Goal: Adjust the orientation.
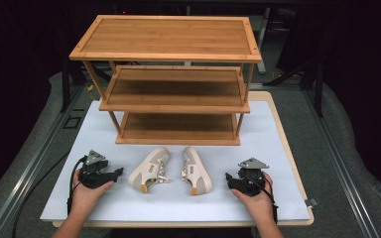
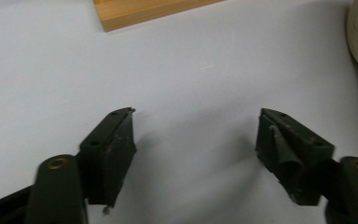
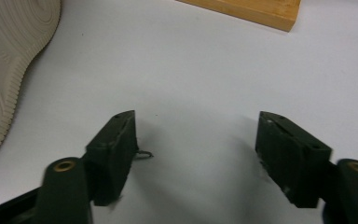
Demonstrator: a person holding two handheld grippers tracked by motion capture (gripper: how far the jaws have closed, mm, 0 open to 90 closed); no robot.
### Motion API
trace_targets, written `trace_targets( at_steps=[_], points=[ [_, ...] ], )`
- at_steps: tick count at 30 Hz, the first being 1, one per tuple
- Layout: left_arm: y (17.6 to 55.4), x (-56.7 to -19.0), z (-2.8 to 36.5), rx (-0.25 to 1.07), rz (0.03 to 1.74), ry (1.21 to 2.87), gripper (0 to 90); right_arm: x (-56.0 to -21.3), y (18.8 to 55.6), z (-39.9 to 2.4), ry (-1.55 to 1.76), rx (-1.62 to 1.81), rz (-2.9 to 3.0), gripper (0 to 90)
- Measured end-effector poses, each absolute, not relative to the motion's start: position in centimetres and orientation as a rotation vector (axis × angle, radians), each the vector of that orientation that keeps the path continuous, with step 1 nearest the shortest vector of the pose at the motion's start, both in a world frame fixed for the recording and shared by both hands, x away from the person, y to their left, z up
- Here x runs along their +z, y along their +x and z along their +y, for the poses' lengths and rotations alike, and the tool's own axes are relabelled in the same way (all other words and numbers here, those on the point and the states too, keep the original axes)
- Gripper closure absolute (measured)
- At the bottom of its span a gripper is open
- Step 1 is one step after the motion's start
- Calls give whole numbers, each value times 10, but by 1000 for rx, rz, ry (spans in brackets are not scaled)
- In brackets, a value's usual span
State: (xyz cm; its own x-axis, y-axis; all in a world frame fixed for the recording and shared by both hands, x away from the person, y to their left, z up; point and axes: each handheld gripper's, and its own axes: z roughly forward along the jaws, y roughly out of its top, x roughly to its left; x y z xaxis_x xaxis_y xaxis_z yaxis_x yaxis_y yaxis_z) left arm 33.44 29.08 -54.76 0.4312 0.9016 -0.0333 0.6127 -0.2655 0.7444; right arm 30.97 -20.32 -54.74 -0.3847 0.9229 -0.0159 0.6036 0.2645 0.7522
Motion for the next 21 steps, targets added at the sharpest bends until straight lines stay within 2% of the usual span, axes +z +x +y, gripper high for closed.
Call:
trace_targets(
  at_steps=[7, 19, 21],
  points=[
    [328, -540, 297, 459, 1294, 1919, 366, -540, 304, -205, 1353, 959, 2059, 391],
    [316, -526, 290, 453, 1227, 1882, 398, -539, 298, -196, 1233, 948, 2092, 401],
    [314, -525, 286, 444, 1208, 1899, 434, -538, 297, -193, 1233, 943, 2103, 412]
  ],
)
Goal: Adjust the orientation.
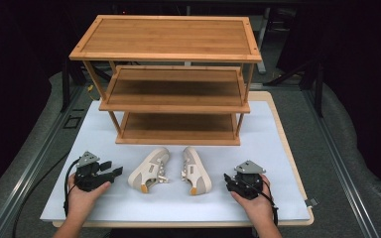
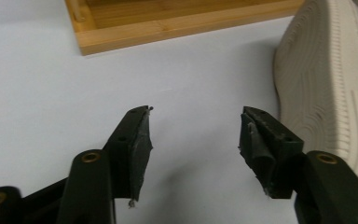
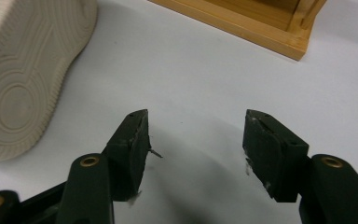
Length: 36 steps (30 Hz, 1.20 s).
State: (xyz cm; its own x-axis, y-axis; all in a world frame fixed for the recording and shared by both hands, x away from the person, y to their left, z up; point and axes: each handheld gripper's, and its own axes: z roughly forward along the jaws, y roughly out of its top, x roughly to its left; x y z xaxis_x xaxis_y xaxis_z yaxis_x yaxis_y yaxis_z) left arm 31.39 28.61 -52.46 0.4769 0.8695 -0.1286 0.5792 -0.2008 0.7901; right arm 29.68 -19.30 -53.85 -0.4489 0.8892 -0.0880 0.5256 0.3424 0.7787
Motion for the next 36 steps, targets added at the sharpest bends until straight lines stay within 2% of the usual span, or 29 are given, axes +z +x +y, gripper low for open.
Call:
trace_targets(
  at_steps=[11, 28, 36],
  points=[
    [305, -514, 277, 407, 1138, 1886, 491, -535, 294, -200, 1295, 986, 2072, 442],
    [296, -503, 264, 406, 1074, 1886, 519, -534, 292, -201, 1311, 1001, 2066, 457],
    [290, -496, 256, 409, 1026, 1910, 630, -535, 293, -202, 1315, 1003, 2067, 461]
  ],
)
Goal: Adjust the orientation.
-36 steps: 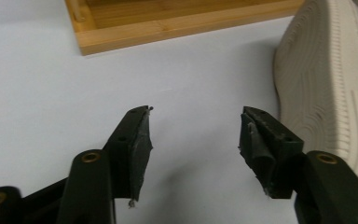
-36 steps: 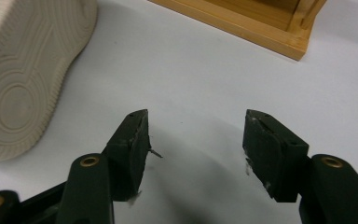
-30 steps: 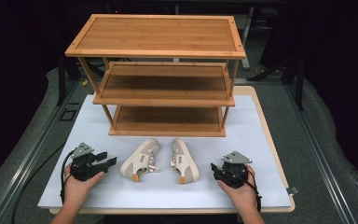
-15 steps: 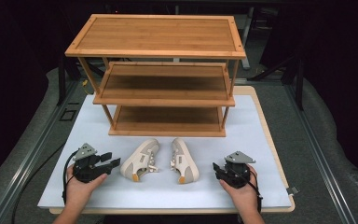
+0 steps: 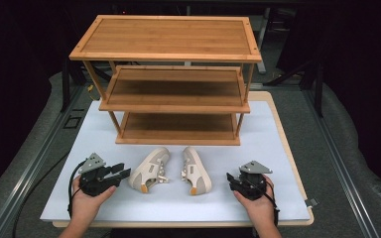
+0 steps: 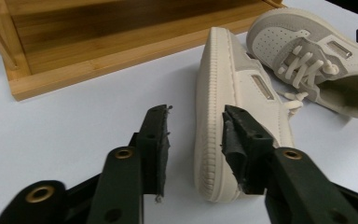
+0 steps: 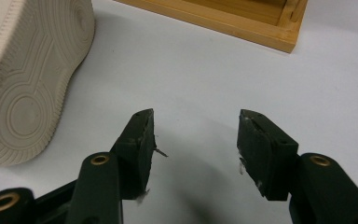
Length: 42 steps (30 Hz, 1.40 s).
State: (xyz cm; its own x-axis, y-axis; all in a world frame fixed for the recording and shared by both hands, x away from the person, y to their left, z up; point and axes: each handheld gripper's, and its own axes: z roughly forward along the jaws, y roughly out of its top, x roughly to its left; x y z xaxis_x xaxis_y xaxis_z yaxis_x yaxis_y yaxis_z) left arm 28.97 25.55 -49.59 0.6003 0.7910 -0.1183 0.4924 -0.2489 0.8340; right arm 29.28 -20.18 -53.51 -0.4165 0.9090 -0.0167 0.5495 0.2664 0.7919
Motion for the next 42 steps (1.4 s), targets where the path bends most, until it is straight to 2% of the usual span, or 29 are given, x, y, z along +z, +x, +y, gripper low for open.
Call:
trace_targets(
  at_steps=[10, 17, 28, 35, 38, 42],
  points=[
    [284, -493, 241, 420, 932, 2006, 886, -536, 294, -204, 1343, 1021, 2063, 461],
    [286, -498, 239, 425, 943, 2045, 895, -537, 294, -204, 1353, 1030, 2067, 460],
    [291, -500, 247, 422, 976, 2019, 894, -537, 295, -205, 1361, 1033, 2067, 460],
    [299, -504, 254, 512, 1043, 2027, 896, -538, 295, -205, 1365, 1038, 2068, 460],
    [307, -509, 263, 456, 1103, 1992, 897, -537, 295, -205, 1368, 1041, 2065, 459],
    [312, -518, 265, 412, 1126, 2035, 896, -538, 296, -206, 1374, 1041, 2063, 460]
  ],
)
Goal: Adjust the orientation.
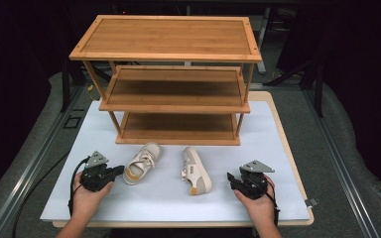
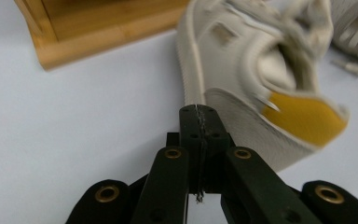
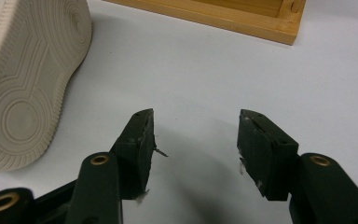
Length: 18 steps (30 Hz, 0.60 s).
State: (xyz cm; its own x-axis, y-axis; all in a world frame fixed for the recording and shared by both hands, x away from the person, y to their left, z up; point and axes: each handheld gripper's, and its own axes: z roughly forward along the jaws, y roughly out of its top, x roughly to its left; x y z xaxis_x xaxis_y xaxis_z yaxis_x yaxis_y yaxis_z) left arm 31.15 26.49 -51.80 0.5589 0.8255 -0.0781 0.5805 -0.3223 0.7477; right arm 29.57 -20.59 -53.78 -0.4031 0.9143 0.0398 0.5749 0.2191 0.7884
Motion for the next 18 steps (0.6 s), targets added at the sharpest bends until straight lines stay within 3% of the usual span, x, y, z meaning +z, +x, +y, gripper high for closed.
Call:
trace_targets(
  at_steps=[3, 9, 18],
  points=[
    [314, -523, 263, 364, 1127, 2053, 897, -538, 296, -206, 1376, 1047, 2061, 460],
    [313, -522, 261, 389, 1138, 2057, 895, -537, 295, -207, 1383, 1059, 2055, 460],
    [312, -498, 266, 378, 1146, 1845, 781, -537, 296, -208, 1391, 1060, 2046, 460]
  ],
)
